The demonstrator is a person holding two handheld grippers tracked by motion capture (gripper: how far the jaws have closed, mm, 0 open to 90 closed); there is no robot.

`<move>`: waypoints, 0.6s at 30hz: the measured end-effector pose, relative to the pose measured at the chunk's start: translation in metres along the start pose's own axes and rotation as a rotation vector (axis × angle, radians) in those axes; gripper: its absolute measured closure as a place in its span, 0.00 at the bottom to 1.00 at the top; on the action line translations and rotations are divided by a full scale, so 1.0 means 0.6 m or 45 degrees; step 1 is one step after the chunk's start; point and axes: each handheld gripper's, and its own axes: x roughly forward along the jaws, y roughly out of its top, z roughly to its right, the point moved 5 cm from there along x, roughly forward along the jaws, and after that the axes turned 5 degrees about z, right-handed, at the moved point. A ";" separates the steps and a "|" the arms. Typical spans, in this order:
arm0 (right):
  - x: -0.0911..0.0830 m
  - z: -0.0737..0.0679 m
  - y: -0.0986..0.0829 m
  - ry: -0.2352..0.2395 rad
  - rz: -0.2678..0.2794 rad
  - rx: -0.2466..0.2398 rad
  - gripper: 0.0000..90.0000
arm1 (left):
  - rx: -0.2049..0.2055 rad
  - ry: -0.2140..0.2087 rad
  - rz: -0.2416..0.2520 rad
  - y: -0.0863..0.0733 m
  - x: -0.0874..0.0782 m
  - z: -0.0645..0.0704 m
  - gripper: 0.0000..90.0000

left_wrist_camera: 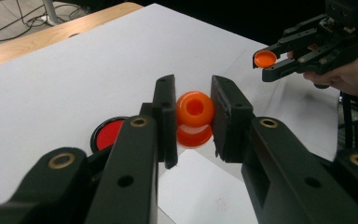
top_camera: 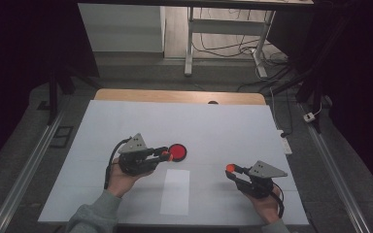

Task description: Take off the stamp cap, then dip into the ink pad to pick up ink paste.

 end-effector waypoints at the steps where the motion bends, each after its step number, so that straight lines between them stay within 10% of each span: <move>1: 0.000 0.000 0.000 0.002 0.003 0.002 0.72 | -0.002 -0.001 0.000 0.000 -0.001 0.000 0.80; 18: -0.006 -0.002 0.004 0.005 0.021 -0.008 0.72 | -0.024 0.008 -0.027 0.000 0.027 -0.014 0.80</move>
